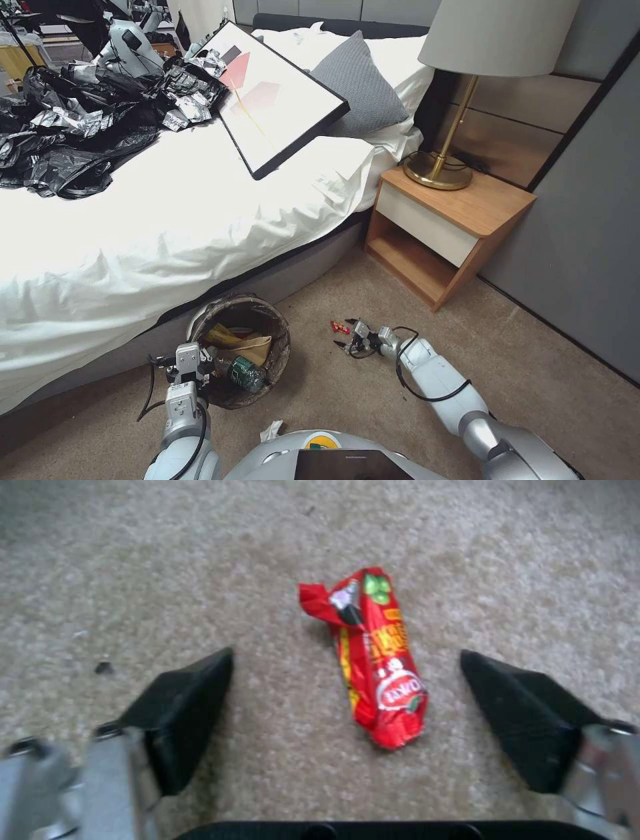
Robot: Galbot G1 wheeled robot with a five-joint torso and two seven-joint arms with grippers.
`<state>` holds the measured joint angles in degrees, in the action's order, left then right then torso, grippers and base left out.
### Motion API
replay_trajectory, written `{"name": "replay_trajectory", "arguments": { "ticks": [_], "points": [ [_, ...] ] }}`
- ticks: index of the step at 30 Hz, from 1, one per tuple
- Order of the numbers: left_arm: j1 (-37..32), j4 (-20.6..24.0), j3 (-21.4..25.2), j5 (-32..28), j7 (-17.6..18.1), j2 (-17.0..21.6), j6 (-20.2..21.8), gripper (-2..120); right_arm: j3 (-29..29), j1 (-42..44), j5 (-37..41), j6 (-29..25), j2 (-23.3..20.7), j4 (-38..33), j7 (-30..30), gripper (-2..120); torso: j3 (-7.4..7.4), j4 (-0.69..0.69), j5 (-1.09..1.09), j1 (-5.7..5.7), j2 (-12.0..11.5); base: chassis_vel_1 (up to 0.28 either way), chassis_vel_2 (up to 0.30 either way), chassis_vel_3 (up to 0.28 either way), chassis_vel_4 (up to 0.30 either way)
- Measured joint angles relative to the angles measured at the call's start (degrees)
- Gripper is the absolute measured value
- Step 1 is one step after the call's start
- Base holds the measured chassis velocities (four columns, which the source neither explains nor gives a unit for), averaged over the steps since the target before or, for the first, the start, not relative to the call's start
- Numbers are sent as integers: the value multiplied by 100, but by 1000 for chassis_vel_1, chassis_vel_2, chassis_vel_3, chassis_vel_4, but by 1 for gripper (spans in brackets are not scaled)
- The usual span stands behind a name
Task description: Pick up the trash bin, then pick up the garbage from the floor and place it into the trash bin.
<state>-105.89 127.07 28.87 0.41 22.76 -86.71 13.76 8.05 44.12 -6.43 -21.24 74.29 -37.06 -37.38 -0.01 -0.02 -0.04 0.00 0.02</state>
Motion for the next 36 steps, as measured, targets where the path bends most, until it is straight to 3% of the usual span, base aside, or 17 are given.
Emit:
{"name": "replay_trajectory", "arguments": {
  "ticks": [4, 9, 12, 16, 22, 36],
  "points": [
    [-17, 0, 5, -2, 0, 1, -14, 0, 1, -60, -13, -3, 16, 57, 30, 63, 0, 2, 6, 0, 0, 0, 0, 0, 0],
    [-21, 0, 7, -3, 0, 0, -17, 0, 1, -107, -18, 1, 20, 97, 47, 54, 0, 3, 6, 0, 0, 0, 0, 0, 0],
    [-29, 0, 9, -2, 0, 0, -21, 0, -1, -158, -21, 12, 17, 118, 55, 37, 1, 2, 5, 0, 0, 0, 0, 0, 0],
    [-30, 0, 9, -1, 2, -1, -22, 0, -2, -176, -22, 13, 14, 128, 55, 29, 1, 2, 4, 0, 0, 0, 0, 0, 0],
    [-17, -1, 9, -1, 3, -2, -22, 0, -3, -167, 14, -4, 9, 124, 54, 3, 1, 2, 4, 0, -1, 0, 0, 0, 0],
    [-1, -41, -3, -1, 4, 1, -24, 0, -3, -159, 84, -64, -14, 89, 58, 0, 1, 2, 4, 0, -1, 0, 0, 0, 0]
  ]
}}
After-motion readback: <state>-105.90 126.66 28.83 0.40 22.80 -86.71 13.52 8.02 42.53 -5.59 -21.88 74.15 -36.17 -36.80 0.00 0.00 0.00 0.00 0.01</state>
